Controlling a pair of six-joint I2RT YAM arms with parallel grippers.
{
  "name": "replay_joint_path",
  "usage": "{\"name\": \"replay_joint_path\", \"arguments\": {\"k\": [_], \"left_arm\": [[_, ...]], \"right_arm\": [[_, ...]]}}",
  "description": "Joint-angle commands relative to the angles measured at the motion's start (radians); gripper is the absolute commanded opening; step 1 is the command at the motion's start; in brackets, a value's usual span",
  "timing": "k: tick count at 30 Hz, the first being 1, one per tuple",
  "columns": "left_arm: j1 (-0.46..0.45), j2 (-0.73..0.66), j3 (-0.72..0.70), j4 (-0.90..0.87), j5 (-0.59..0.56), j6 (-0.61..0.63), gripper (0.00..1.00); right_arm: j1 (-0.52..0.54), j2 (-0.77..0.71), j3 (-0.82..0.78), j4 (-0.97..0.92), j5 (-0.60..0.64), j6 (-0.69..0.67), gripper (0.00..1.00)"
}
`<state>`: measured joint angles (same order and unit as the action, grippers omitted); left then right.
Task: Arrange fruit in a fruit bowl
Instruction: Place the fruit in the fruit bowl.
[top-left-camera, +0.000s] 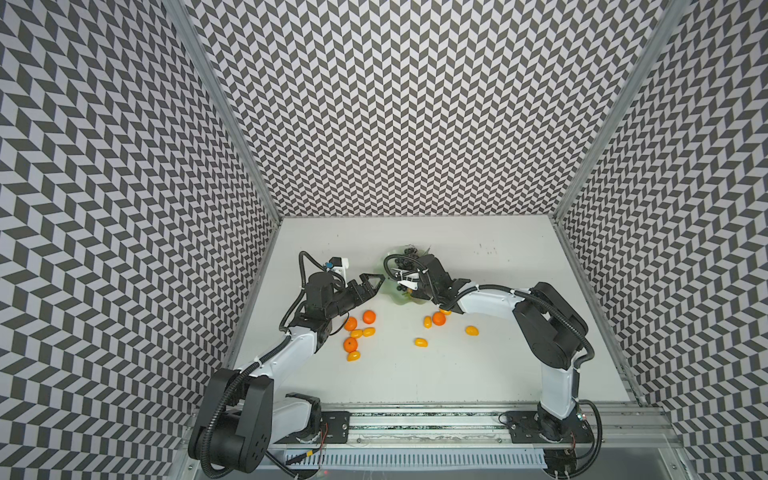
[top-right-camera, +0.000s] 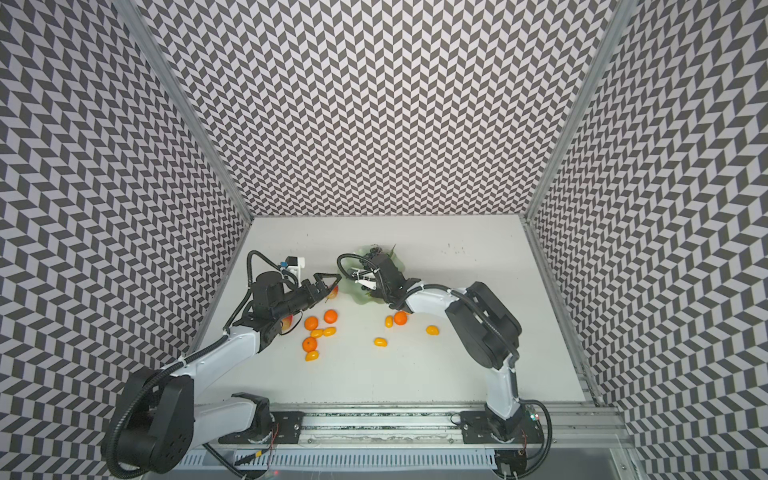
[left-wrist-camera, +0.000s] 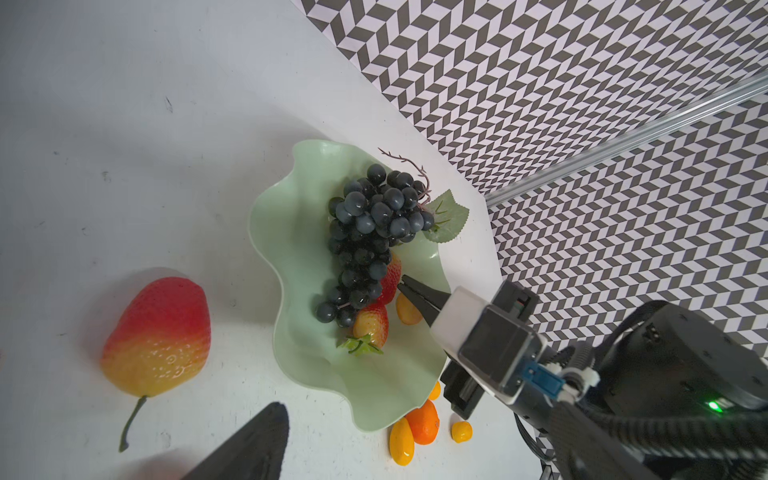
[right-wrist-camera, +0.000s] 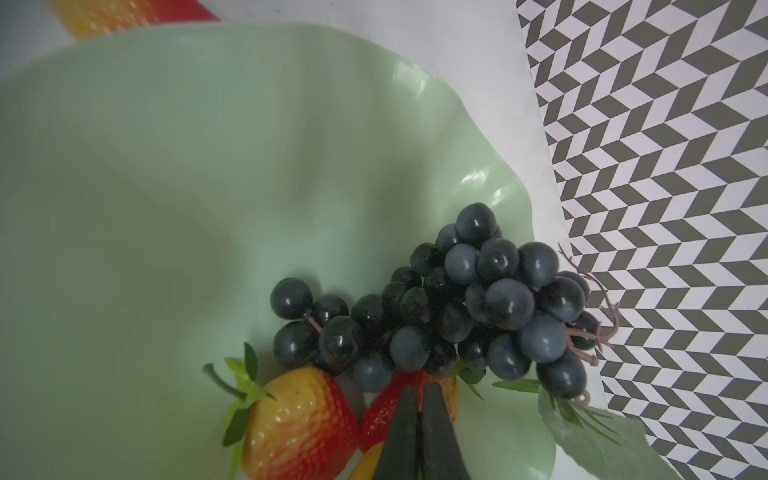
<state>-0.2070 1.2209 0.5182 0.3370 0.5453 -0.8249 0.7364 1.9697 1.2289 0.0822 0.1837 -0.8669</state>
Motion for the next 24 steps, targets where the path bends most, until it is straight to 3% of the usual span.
{"name": "replay_joint_path", "arguments": {"k": [1,13,18,24], "left_arm": [[0.007,-0.002,-0.006,0.024,0.018,0.001,1.00],[0.006,-0.008,0.000,-0.008,0.019,0.013,1.00],[-0.004,-0.051,0.019,-0.085,-0.007,0.041,1.00],[-0.040,-0.117,0.060,-0.233,-0.082,0.098,1.00]], "right_arm": [[-0.006,0.023,0.030,0.018,-0.010,-0.043,0.00],[-0.009,-0.034,0.027,-0.016,-0.091,0.051,0.45],[-0.009,-0.098,0.017,-0.023,-0.110,0.129,0.50],[-0.009,-0.201,-0.005,-0.022,-0.140,0.363,0.54]]}}
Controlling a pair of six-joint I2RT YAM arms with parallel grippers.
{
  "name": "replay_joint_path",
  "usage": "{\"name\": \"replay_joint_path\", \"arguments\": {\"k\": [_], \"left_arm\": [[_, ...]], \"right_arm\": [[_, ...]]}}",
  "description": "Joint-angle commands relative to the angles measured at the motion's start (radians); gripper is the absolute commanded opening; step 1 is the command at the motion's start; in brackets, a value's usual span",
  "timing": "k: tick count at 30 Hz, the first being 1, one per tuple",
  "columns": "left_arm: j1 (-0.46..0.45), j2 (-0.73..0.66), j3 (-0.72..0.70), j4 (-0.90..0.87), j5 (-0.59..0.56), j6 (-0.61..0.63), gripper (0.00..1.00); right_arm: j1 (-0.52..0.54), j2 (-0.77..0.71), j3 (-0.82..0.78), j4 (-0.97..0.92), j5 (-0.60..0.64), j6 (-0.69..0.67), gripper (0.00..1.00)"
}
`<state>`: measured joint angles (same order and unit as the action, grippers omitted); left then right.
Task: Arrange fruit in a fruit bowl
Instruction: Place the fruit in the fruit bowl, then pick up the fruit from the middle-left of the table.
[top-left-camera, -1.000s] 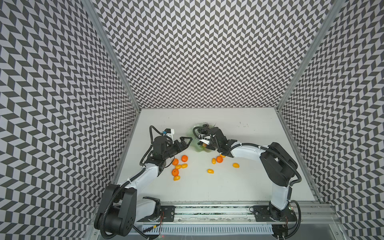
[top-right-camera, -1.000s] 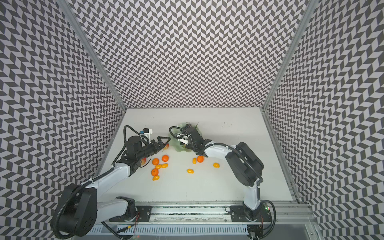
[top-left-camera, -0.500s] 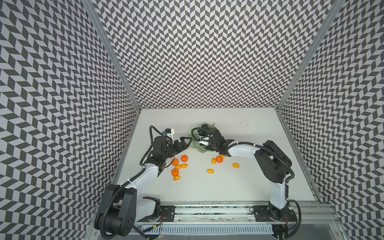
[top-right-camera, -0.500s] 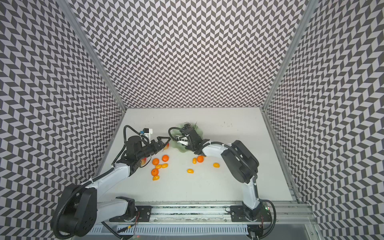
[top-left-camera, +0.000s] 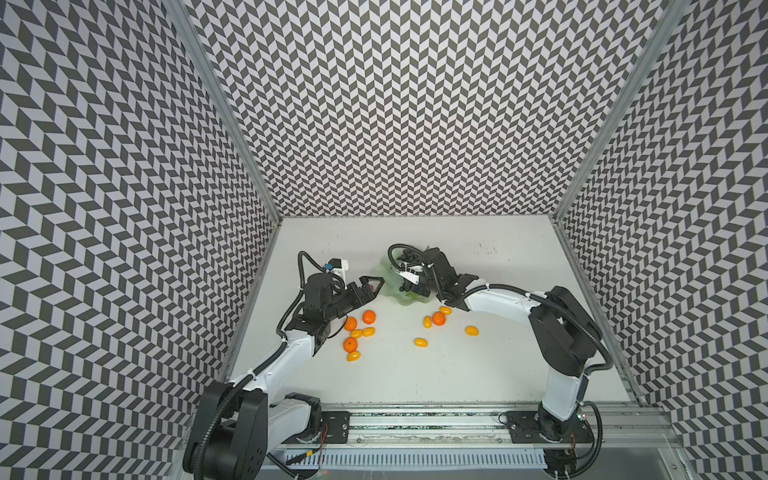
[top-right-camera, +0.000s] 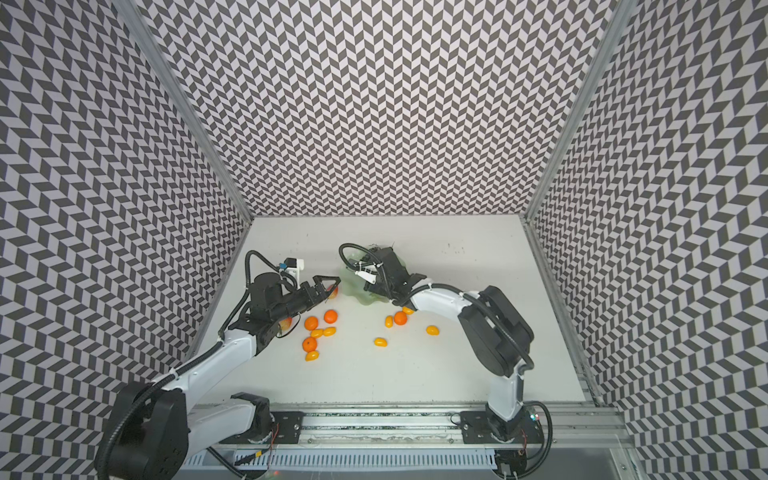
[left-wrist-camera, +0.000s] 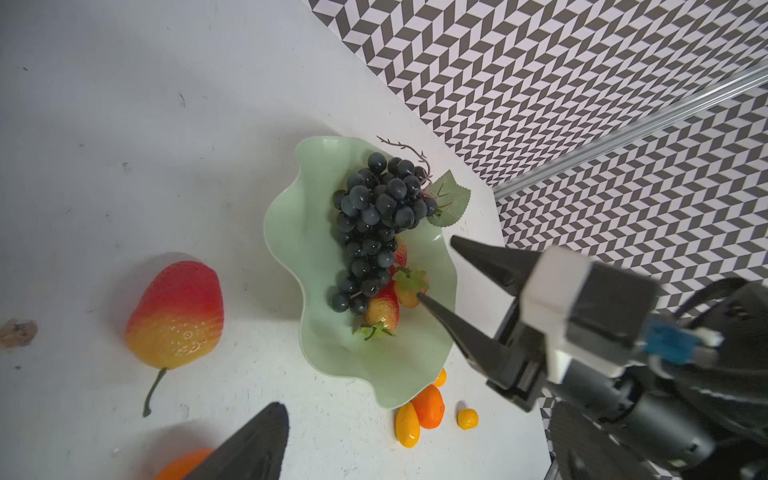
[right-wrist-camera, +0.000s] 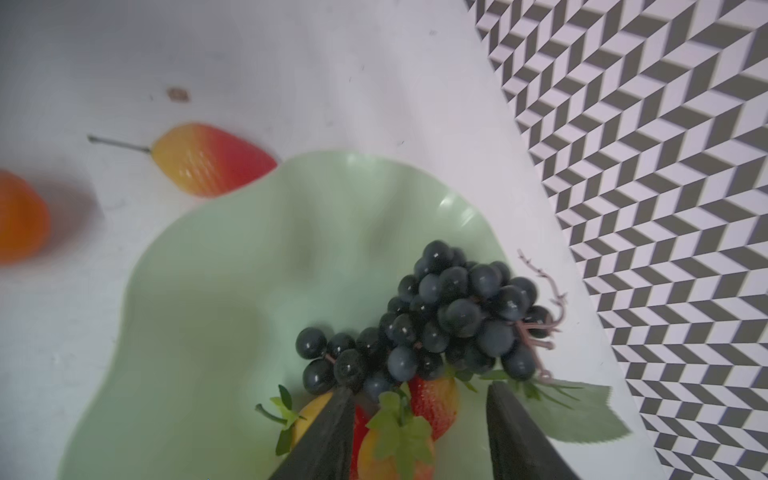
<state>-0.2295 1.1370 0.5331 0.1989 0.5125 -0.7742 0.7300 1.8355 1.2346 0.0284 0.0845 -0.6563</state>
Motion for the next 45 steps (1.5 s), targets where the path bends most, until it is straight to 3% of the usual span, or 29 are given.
{"name": "replay_joint_path", "arguments": {"k": [1,6,9,12,19,26,31,36,40,45], "left_arm": [[-0.023,-0.042,0.051,-0.117,-0.060,0.056,1.00],[-0.031,-0.091,0.079,-0.236,-0.111,0.095,1.00],[-0.030,-0.121,0.091,-0.305,-0.147,0.117,1.00],[-0.029,-0.149,0.101,-0.376,-0.190,0.126,1.00],[0.009,-0.231,0.119,-0.568,-0.314,0.107,1.00],[0.157,-0.348,0.124,-0.740,-0.386,0.093,1.00],[0.279,-0.402,0.162,-0.811,-0.396,0.084,1.00],[0.391,-0.397,0.228,-0.884,-0.440,0.101,1.00],[0.509,-0.373,0.251,-0.898,-0.384,0.134,1.00],[0.610,-0.344,0.275,-0.902,-0.333,0.165,1.00]], "right_arm": [[-0.003,-0.078,-0.015,0.029,-0.042,0.200,0.55],[0.018,-0.110,-0.027,-0.028,0.038,0.544,0.52],[0.023,-0.087,0.050,-0.181,0.104,0.714,0.48],[0.030,-0.058,0.115,-0.309,0.088,0.754,0.47],[0.138,-0.057,0.106,-0.286,-0.035,0.797,0.48],[0.239,0.047,0.197,-0.234,-0.148,0.883,0.46],[0.298,0.138,0.278,-0.207,-0.209,0.814,0.51],[0.340,0.161,0.248,-0.020,-0.234,0.676,0.57],[0.345,0.180,0.179,0.209,-0.322,0.502,0.65],[0.355,0.274,0.259,0.187,-0.391,0.276,0.75]]}}
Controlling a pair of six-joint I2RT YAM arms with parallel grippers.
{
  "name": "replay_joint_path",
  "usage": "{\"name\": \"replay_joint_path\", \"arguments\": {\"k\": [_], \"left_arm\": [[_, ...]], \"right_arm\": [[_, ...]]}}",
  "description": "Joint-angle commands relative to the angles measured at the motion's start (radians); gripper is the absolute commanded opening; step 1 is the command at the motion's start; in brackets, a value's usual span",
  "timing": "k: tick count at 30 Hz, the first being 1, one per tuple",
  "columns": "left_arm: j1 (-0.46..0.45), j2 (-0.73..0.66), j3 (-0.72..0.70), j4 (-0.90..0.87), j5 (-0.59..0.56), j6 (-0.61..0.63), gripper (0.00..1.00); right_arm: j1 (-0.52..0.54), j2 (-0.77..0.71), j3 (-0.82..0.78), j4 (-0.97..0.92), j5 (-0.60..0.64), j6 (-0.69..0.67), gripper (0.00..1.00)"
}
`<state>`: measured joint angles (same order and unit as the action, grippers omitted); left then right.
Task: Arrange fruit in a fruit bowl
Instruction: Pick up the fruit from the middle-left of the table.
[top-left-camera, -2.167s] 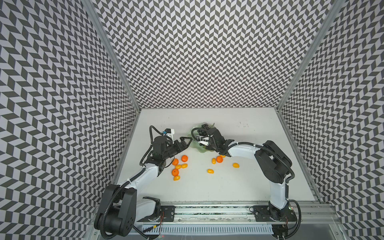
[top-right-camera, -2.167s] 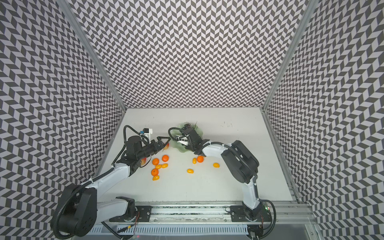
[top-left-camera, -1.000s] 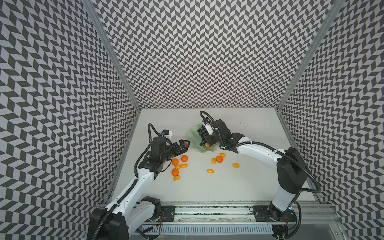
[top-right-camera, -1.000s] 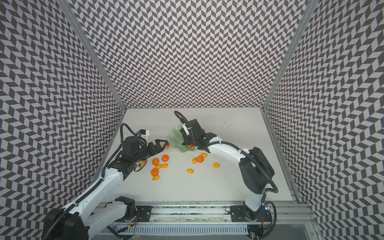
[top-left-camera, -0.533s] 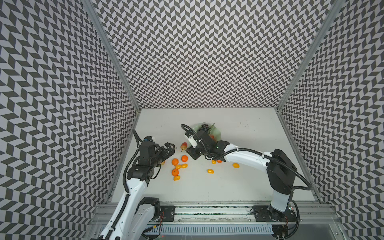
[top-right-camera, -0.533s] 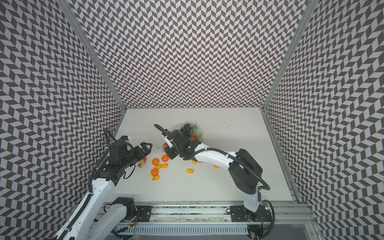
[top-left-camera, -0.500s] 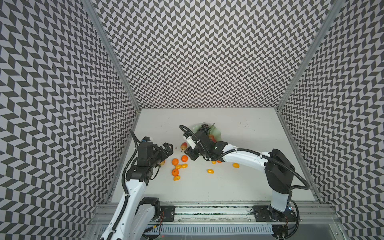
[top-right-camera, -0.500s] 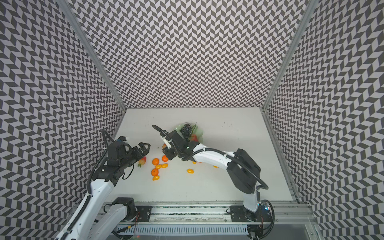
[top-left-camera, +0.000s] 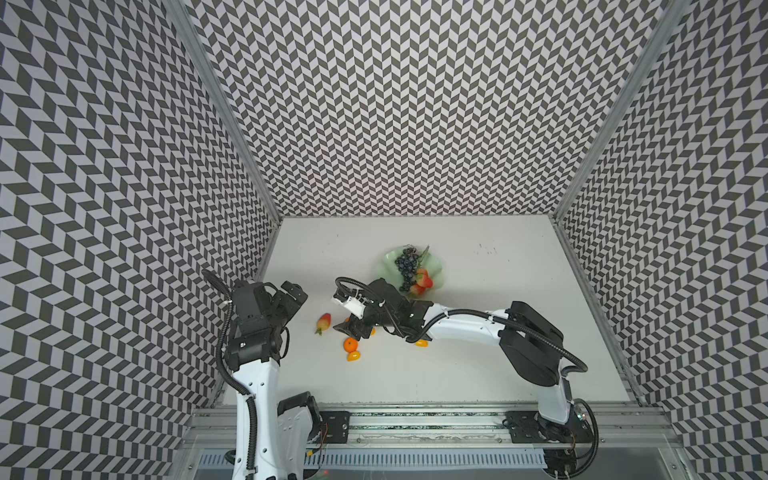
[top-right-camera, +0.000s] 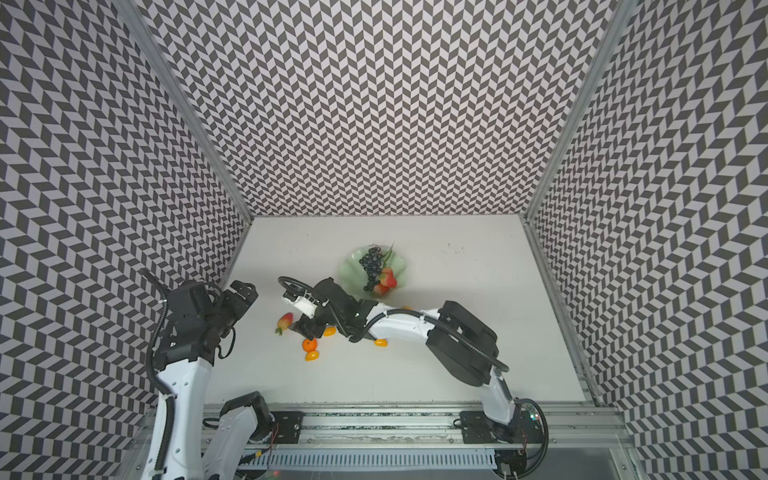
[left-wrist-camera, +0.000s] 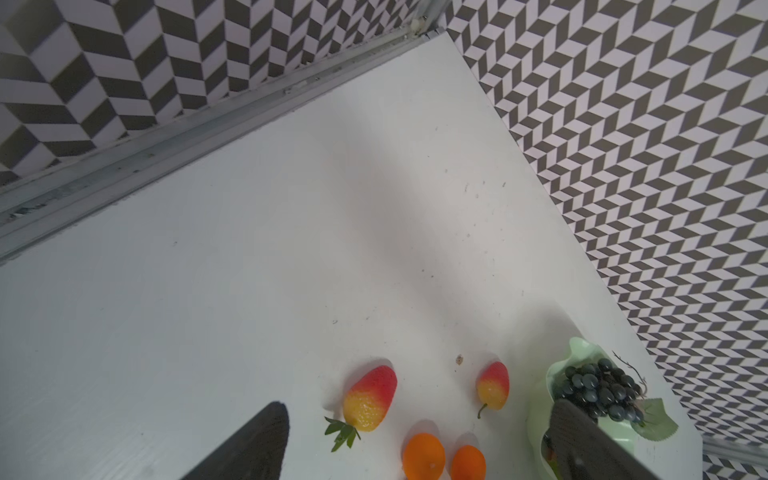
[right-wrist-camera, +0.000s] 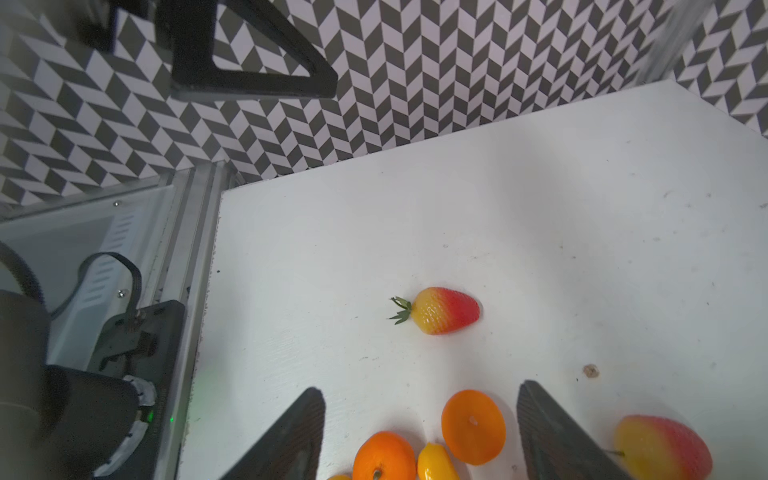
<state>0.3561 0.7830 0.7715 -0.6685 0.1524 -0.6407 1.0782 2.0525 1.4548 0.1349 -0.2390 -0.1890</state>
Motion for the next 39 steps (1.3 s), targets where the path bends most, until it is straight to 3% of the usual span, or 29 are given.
{"name": "replay_joint_path", "arguments": {"k": [1,7,11,23,31,39], "left_arm": [[0.027,0.017,0.042,-0.036,0.028,0.031,1.00],[0.043,0.034,0.056,-0.029,0.049,0.027,1.00],[0.045,0.047,0.077,-0.035,0.050,0.026,1.00],[0.050,0.067,0.106,-0.040,0.061,0.024,1.00],[0.050,0.072,0.104,-0.032,0.074,0.021,1.00],[0.050,0.076,0.105,-0.028,0.082,0.018,1.00]], "right_arm": [[0.013,0.077,0.061,0.062,-0.073,-0.243,0.75],[0.046,0.185,0.191,-0.087,-0.096,-0.493,0.68],[0.066,0.248,0.271,-0.146,-0.032,-0.591,0.64],[0.113,0.466,0.589,-0.329,0.180,-0.729,0.59],[0.124,0.510,0.633,-0.333,0.242,-0.754,0.55],[0.132,0.528,0.643,-0.319,0.283,-0.771,0.42]]}}
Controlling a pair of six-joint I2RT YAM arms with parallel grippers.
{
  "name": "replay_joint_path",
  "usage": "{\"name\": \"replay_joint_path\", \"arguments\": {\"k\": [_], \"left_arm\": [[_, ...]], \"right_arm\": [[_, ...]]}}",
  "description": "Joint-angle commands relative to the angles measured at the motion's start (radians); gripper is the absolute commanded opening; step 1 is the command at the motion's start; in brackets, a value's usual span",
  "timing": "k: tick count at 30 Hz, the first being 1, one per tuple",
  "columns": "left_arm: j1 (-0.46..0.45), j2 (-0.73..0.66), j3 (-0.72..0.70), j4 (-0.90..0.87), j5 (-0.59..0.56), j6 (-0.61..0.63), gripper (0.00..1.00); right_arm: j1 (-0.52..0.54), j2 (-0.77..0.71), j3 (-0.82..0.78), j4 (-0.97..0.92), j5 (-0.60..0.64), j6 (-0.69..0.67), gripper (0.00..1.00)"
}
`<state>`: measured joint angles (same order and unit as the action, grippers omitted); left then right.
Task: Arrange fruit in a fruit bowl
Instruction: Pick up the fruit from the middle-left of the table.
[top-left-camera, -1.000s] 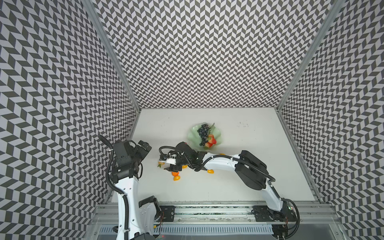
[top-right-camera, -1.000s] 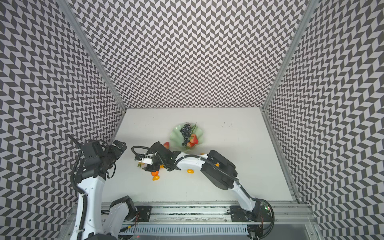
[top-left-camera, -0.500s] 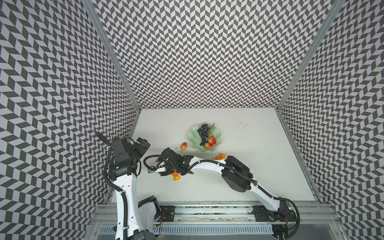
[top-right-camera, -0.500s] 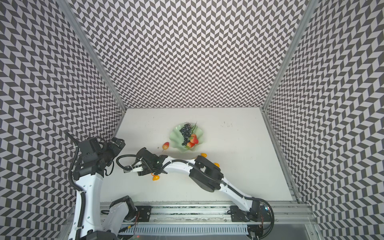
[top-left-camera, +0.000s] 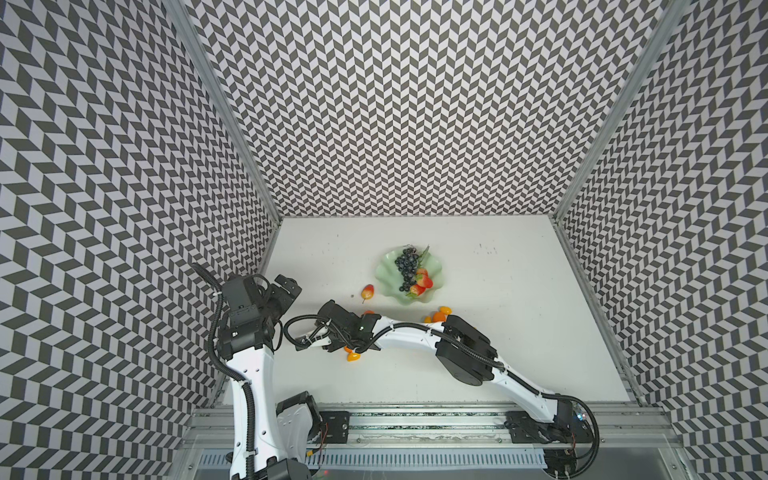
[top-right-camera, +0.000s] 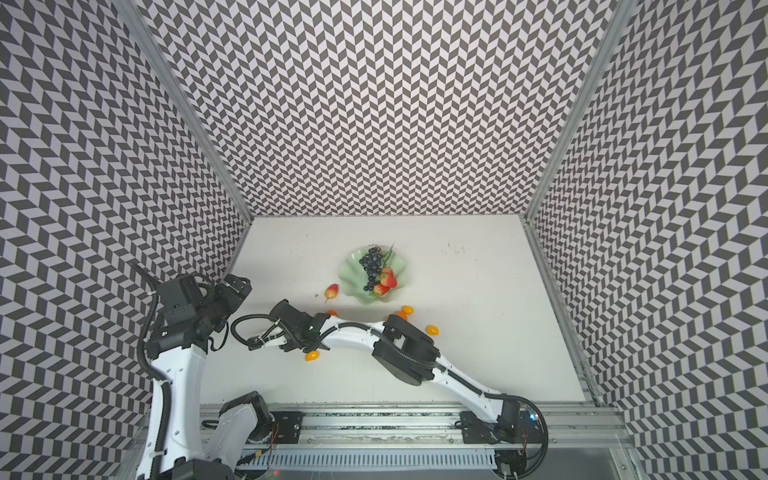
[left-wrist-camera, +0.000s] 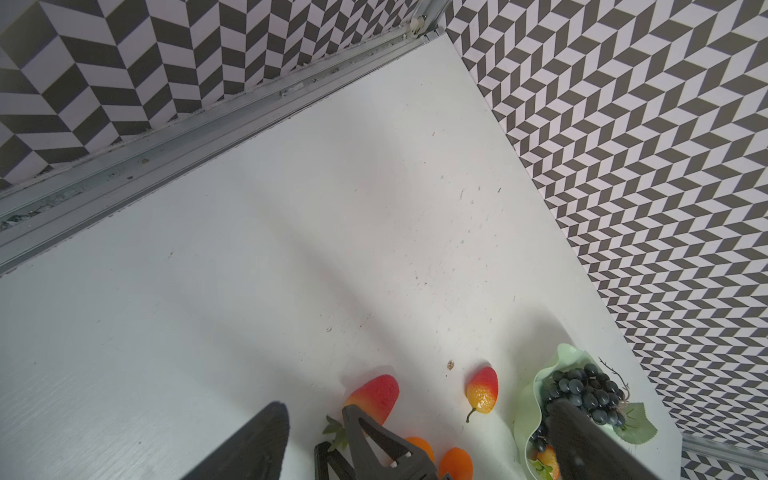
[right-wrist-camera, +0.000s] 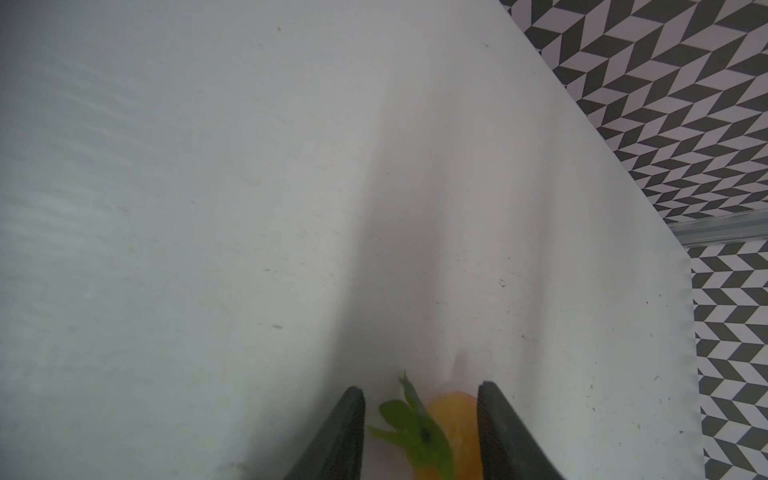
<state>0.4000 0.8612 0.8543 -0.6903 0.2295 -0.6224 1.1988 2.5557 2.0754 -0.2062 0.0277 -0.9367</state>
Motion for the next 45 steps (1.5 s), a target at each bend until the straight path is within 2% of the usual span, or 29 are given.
{"name": "replay_joint_path", "arguments": {"k": [1,8,21,28,32,35,38,45], "left_arm": [[0.007,-0.002,0.022,-0.006,0.005,0.001,1.00],[0.005,-0.003,0.020,-0.003,0.010,0.000,1.00],[0.006,0.002,0.019,0.004,0.025,0.001,1.00],[0.007,0.001,0.018,0.005,0.027,0.002,1.00],[0.007,0.001,0.020,0.005,0.026,0.004,1.00],[0.006,0.000,0.022,0.004,0.025,0.005,1.00],[0.007,0.000,0.028,0.000,0.026,0.007,1.00],[0.002,0.009,0.063,-0.012,0.016,0.012,1.00]], "right_arm": [[0.012,0.027,0.023,0.022,0.019,-0.025,0.40],[0.013,0.026,0.004,0.036,0.046,-0.040,0.31],[0.010,0.009,-0.021,0.042,0.098,-0.066,0.28],[0.007,0.005,-0.023,0.047,0.103,-0.065,0.18],[0.007,-0.001,-0.022,0.053,0.098,-0.063,0.07],[0.007,-0.010,-0.022,0.057,0.097,-0.056,0.03],[-0.001,-0.028,-0.017,0.054,0.065,-0.027,0.00],[-0.033,-0.071,0.008,0.024,-0.062,0.096,0.00]]}}
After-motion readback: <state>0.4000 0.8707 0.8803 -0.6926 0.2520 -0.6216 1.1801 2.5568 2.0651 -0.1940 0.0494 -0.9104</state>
